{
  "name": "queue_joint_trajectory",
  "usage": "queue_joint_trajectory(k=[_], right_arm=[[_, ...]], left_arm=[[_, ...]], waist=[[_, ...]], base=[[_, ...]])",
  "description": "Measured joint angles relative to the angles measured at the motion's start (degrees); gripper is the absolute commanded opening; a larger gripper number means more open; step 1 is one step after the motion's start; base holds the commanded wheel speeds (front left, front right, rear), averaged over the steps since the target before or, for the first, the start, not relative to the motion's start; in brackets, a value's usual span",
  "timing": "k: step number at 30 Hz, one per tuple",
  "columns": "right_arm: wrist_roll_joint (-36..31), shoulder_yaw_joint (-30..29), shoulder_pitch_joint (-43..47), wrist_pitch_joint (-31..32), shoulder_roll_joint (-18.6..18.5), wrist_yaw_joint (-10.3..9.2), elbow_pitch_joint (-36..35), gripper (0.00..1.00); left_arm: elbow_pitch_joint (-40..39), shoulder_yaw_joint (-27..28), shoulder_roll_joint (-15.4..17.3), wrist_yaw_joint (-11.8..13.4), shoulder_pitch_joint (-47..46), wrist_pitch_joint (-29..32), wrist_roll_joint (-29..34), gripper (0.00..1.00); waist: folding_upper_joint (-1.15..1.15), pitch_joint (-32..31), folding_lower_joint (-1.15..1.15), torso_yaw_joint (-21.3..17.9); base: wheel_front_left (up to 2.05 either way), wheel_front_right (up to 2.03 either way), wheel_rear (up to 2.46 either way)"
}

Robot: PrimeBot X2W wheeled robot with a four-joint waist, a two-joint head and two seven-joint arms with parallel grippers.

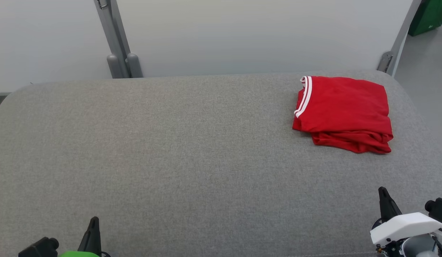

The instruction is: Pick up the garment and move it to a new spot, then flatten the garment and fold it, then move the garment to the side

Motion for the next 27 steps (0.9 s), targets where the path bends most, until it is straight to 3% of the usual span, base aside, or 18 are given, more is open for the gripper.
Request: queue_joint_trajectory(k=[27], right_arm=[[17.7, -5.3, -3.6, 5.4, 3.0, 3.79, 0.2, 0.0]], left_arm=[[0.6, 3.3, -0.8, -1.1, -3.9, 5.5, -17.9, 0.0]], waist=[[0.0, 1.4, 0.0, -0.9]], base=[[0.0, 0.0, 0.0]])
